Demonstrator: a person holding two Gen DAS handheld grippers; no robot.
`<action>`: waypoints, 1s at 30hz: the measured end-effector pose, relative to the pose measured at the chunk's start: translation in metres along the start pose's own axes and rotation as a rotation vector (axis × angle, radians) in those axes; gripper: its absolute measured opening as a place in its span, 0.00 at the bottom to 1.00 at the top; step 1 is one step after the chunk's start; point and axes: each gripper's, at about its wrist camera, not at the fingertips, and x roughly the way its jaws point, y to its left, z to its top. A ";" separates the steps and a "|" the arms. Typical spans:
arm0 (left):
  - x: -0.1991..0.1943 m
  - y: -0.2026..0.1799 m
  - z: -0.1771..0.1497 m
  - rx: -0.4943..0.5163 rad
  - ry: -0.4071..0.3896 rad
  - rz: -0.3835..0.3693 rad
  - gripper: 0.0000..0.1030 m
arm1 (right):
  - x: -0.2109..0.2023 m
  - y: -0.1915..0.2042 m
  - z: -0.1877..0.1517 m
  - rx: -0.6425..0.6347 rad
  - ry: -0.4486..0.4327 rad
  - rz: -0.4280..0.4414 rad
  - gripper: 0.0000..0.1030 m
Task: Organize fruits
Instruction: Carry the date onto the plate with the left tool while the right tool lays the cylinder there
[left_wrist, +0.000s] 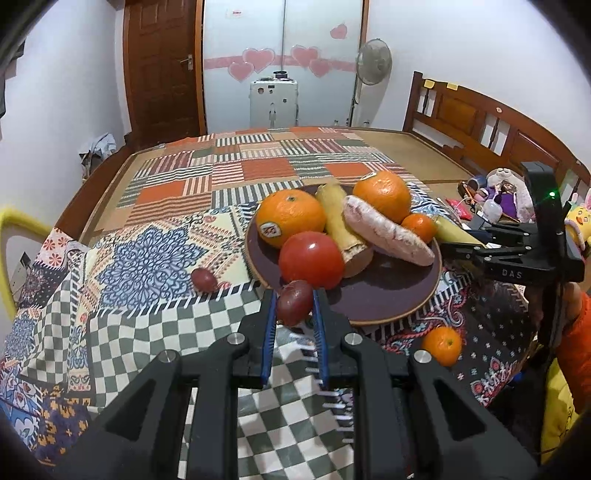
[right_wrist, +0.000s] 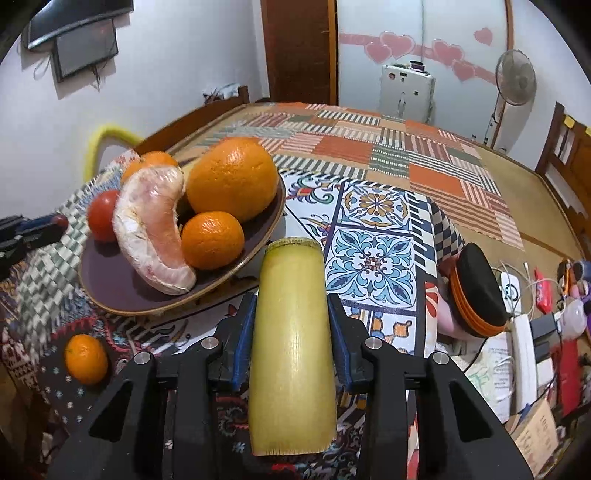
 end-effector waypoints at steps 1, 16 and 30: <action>0.000 -0.003 0.002 0.004 -0.004 -0.002 0.18 | -0.003 0.000 0.000 0.003 -0.009 0.003 0.33; 0.017 -0.035 0.007 0.048 0.023 -0.065 0.18 | -0.044 0.026 0.024 -0.001 -0.193 0.105 0.33; 0.027 -0.028 0.000 0.024 0.038 -0.057 0.39 | -0.026 0.040 0.036 -0.011 -0.211 0.159 0.33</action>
